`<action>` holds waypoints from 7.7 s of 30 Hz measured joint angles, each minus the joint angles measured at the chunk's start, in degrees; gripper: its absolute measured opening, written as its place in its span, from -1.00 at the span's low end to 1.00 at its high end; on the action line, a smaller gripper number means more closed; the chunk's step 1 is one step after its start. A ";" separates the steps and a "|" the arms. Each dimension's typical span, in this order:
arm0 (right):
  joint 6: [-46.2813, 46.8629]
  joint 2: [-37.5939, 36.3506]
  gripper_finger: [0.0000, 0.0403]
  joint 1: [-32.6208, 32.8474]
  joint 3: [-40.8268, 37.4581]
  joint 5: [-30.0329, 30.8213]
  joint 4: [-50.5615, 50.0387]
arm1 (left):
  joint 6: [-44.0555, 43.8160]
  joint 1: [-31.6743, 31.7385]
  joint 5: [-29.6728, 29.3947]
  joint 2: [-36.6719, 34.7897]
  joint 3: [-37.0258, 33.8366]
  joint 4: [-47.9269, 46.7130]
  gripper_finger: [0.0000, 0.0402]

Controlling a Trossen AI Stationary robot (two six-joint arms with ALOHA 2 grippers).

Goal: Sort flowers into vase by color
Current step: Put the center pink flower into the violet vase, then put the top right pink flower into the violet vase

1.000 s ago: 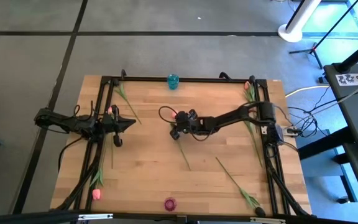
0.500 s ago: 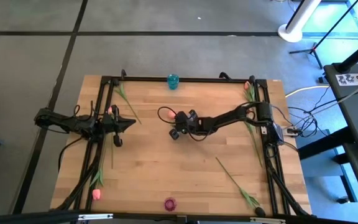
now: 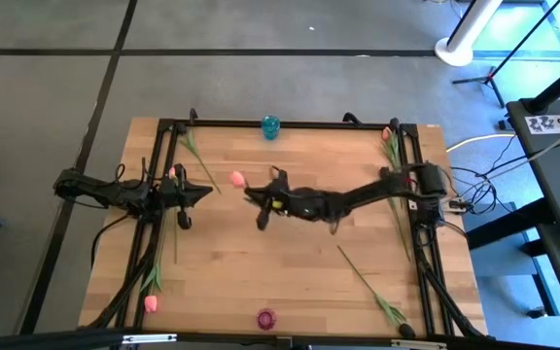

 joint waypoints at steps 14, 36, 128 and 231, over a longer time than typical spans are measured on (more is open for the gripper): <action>-13.66 -0.01 -0.99 16.43 0.01 -10.96 37.00 | 0.00 0.01 0.00 0.00 -0.01 0.00 -0.98; -15.83 14.62 -0.99 27.51 20.63 -9.45 41.31 | 0.00 -0.01 0.00 0.02 0.00 0.00 -0.98; 13.96 -7.48 0.14 35.87 27.42 26.44 -80.20 | -0.02 -0.01 0.01 0.00 0.01 0.00 -0.98; 42.37 -8.21 -0.28 -58.22 -12.30 10.49 -95.50 | 0.00 0.00 0.04 0.00 0.00 0.00 -0.98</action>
